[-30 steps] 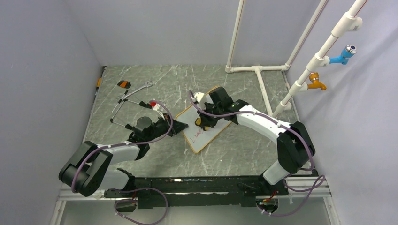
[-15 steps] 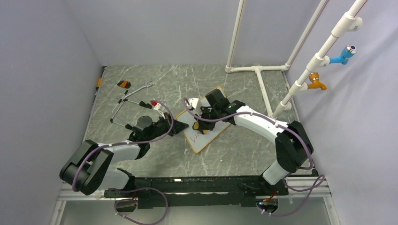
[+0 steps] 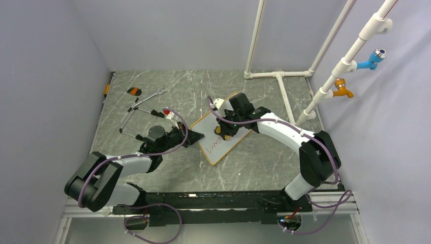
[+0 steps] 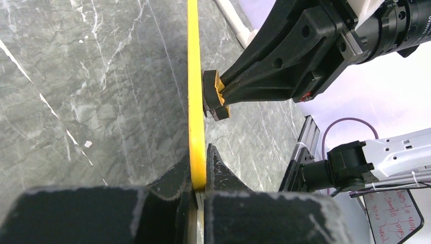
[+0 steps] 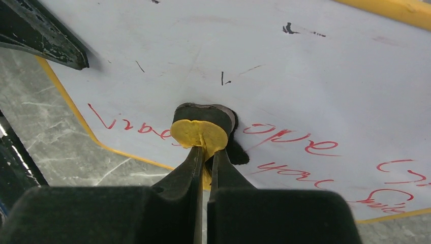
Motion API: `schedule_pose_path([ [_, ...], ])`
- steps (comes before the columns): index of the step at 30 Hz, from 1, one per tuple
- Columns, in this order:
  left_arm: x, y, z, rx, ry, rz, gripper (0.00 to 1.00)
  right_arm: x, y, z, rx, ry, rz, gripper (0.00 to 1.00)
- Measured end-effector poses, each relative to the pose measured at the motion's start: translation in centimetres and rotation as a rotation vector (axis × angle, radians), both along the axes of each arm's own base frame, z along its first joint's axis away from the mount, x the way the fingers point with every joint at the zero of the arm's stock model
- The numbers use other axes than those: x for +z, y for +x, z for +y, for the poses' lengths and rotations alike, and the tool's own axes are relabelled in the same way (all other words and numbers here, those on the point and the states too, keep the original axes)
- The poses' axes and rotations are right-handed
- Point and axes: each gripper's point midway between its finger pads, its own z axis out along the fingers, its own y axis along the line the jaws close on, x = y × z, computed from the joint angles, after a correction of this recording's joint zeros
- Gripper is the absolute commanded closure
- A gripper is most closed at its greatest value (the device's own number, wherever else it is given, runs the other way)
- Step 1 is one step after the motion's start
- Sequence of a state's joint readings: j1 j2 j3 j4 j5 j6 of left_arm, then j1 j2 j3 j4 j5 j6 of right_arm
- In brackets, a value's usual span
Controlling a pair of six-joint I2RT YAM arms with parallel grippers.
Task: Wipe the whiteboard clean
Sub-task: Erase the whiteboard at the center of the board.
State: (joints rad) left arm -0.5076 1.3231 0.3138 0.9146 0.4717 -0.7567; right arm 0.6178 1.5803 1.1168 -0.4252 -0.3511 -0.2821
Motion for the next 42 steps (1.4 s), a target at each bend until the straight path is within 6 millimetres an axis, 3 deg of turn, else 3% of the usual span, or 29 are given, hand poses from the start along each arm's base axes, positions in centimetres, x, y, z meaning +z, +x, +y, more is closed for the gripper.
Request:
schedule_pose_path([
  [11, -0.1, -0.3, -0.1, -0.019, 0.002, 0.002, 1.0, -0.1, -2.7, 1.9, 0.191, -0.015, -0.017, 1.0],
  [21, -0.1, -0.2, -0.3, -0.013, -0.007, 0.011, 1.0, 0.6, 2.0, -1.6, -0.101, -0.035, -0.079, 1.0],
  [27, -0.1, -0.1, -0.3, -0.009, -0.013, 0.021, 1.0, 0.5, 1.5, -1.1, -0.003, -0.038, -0.092, 1.0],
  [33, -0.1, -0.3, -0.4, -0.02, -0.012, 0.021, 1.0, 0.6, -0.8, 0.7, 0.121, -0.013, -0.066, 1.0],
  [38, -0.2, -0.3, -0.4, -0.019, -0.011, 0.022, 1.0, 0.6, 0.3, -0.3, -0.008, -0.006, -0.048, 1.0],
  [42, 0.0, -0.2, -0.5, -0.02, -0.013, 0.023, 1.0, 0.9, 2.6, -2.0, -0.13, -0.025, -0.092, 1.0],
])
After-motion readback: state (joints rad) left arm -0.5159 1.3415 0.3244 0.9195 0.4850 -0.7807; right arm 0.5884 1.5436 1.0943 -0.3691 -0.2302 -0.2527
